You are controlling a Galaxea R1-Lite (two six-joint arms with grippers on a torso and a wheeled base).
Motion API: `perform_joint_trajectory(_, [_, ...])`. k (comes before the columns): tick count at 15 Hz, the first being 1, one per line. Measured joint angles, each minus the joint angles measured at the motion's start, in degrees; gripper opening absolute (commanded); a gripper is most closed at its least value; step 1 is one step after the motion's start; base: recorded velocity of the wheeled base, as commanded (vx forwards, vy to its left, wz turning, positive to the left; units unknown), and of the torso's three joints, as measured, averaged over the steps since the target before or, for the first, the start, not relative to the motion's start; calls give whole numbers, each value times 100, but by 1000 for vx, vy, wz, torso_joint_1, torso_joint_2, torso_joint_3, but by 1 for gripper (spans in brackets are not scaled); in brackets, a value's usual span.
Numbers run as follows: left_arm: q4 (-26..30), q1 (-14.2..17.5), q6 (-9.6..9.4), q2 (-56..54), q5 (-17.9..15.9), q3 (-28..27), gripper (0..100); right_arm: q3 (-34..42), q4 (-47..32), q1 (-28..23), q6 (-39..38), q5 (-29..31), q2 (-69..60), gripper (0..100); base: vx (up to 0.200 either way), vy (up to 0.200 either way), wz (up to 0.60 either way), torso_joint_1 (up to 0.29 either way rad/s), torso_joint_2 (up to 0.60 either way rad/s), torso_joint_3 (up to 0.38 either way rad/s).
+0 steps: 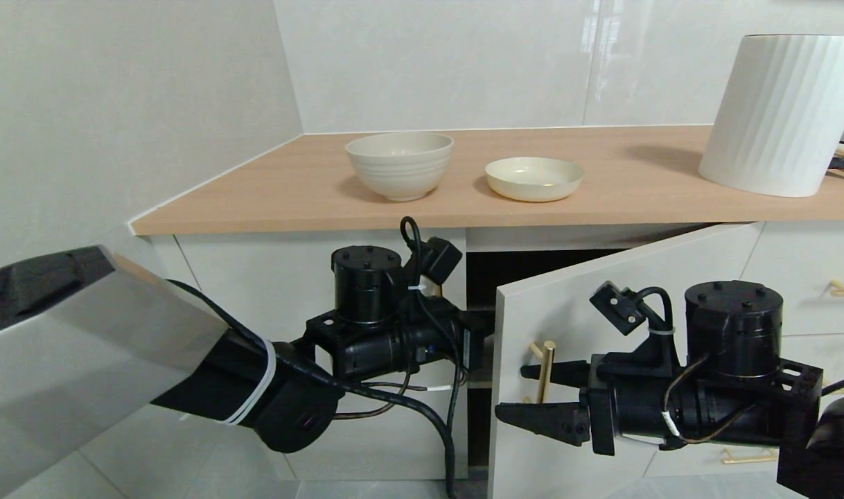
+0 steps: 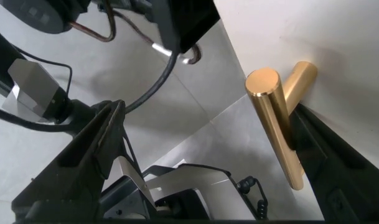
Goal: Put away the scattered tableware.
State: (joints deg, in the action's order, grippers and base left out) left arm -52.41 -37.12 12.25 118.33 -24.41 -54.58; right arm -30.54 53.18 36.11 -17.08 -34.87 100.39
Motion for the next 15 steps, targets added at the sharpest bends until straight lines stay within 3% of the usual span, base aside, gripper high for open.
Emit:
perform_joint_trajectory(7, [-846, -229, 6, 361, 76, -22, 0, -13, 6, -218, 6, -38, 51, 100, 0, 0, 0, 0, 0, 0])
perform_joint_trajectory(15, [-923, -276, 17, 294, 238, 102, 0, -94, -29, -981, 11, -35, -20, 100, 0, 0, 0, 0, 0, 0])
